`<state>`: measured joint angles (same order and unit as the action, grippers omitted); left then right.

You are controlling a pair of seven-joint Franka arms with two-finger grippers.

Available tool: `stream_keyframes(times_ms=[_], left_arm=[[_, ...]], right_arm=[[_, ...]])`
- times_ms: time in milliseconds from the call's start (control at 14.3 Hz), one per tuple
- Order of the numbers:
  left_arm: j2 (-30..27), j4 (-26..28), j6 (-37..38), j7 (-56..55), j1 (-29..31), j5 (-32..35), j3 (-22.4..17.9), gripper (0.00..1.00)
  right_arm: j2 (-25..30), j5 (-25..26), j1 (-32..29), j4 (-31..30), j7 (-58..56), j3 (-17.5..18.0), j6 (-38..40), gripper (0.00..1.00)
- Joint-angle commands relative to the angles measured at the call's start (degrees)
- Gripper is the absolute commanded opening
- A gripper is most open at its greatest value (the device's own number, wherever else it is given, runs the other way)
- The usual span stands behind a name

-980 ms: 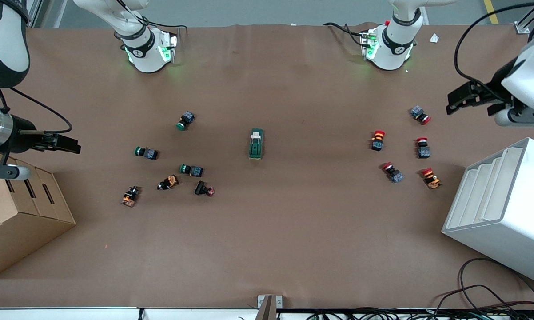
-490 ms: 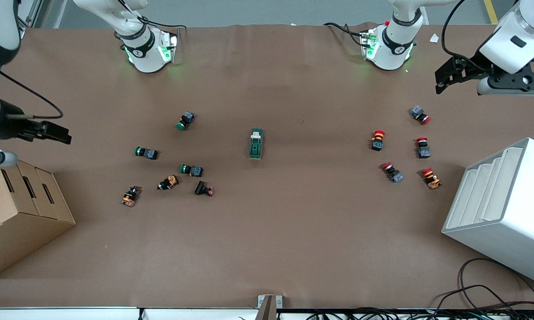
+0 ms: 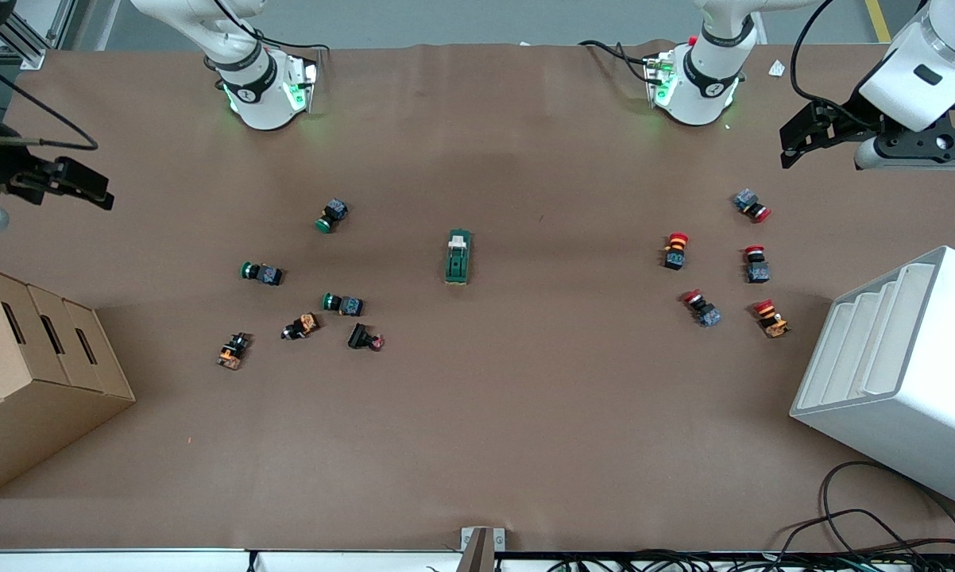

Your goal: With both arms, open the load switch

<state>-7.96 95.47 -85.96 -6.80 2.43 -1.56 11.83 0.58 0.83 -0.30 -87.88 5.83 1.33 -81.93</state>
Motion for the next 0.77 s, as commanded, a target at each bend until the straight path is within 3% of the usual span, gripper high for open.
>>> stream_keyframes(times_ms=[0, 700], left_arm=[[-2.84, 2.69, 0.36, -0.06, 0.29, 0.33, 0.38, 1.0], [-3.38, 3.05, 0.36, -2.61, 0.29, 0.32, 0.3, 1.0]], right_arm=[[4.59, 0.84, 0.04, -4.84, -0.29, 0.17, -1.12, 1.0], [6.89, -0.99, -0.4, -6.61, -0.29, -0.27, -1.3, 1.0]])
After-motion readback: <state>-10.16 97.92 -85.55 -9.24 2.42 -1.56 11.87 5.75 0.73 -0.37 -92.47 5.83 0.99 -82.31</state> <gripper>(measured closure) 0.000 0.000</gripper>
